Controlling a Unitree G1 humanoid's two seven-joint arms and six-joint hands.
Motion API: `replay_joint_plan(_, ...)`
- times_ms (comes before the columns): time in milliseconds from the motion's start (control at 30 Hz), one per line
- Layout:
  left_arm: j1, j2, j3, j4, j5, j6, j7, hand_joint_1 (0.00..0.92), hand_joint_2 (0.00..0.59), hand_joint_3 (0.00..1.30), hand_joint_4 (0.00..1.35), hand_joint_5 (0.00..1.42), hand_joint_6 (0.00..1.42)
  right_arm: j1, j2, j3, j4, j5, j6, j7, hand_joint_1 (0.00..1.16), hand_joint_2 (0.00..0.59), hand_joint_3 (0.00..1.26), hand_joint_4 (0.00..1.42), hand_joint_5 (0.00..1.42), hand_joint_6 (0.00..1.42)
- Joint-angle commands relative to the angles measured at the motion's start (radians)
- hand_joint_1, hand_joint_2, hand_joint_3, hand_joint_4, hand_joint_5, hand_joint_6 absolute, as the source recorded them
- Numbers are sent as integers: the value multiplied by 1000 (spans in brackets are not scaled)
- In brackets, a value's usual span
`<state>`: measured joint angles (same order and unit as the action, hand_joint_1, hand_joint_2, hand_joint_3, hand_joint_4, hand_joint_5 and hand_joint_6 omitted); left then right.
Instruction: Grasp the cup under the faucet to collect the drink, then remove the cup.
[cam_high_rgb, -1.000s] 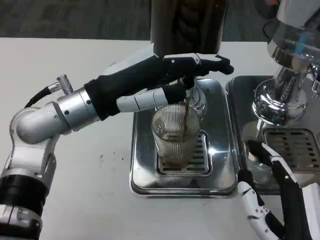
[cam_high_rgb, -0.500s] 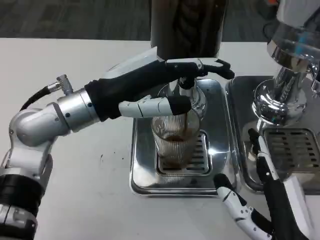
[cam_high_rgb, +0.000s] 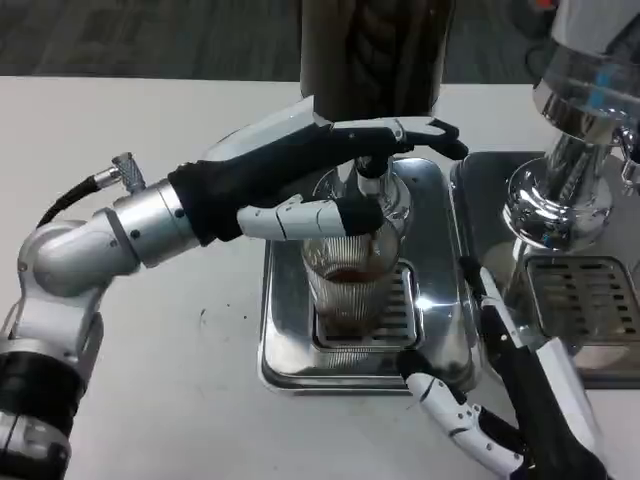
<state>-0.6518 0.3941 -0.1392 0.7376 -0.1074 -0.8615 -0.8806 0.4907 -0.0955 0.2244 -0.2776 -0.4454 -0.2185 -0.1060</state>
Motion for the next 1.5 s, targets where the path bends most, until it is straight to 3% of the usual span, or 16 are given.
replay_joint_plan(33, 38, 13, -31, -3, 39, -15, -25, 0, 97, 246, 109, 95, 137, -23, 2, 2, 14, 8, 15, 4, 381, 228, 0, 0, 0, 0)
replay_joint_plan(1100, 58, 38, -33, -33, 41, -8, 7, 0, 97, 238, 107, 95, 137, -232, 12, 11, 200, 67, 23, 17, 362, 241, 0, 0, 0, 0)
replay_joint_plan(1500, 84, 34, 52, -5, 33, -95, 144, 0, 98, 237, 116, 98, 139, -256, 12, 15, 226, 73, 15, 16, 357, 242, 0, 0, 0, 0)
